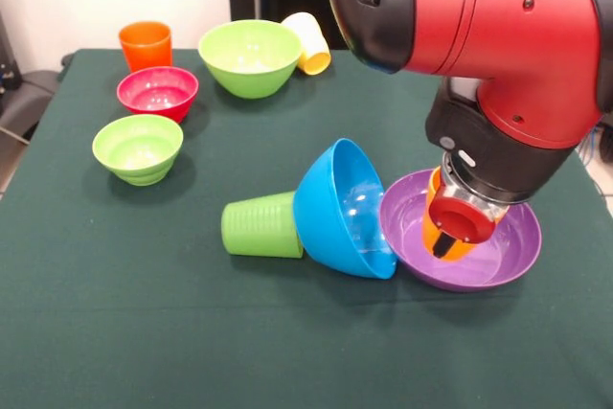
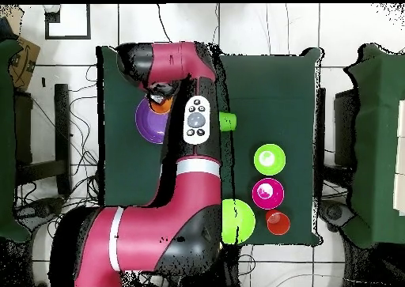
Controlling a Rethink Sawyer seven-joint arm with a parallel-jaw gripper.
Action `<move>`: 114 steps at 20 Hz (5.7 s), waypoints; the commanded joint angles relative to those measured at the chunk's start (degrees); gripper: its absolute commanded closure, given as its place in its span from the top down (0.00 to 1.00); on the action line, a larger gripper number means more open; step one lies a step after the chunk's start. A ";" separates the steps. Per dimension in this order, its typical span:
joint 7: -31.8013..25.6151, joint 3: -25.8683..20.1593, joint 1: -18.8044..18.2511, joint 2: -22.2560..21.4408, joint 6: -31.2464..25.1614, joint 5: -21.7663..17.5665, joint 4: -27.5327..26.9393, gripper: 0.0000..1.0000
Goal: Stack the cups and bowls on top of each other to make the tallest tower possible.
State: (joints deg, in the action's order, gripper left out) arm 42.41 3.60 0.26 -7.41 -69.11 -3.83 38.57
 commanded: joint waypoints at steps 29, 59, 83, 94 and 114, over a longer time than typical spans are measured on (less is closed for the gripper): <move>0.82 -3.88 -0.09 -1.88 2.88 -3.78 14.13 0.00; 2.20 -13.52 -5.43 -8.38 19.87 -2.04 28.24 0.00; 3.18 -16.48 -7.59 -9.53 23.59 -1.96 32.83 0.00; 3.42 -17.14 -7.43 -9.45 25.08 -2.53 32.69 1.00; 4.06 -15.12 -5.58 -11.28 26.66 -4.15 29.34 1.00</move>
State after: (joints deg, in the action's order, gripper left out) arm 42.41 -8.70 -5.89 -16.68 -46.87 -4.03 68.64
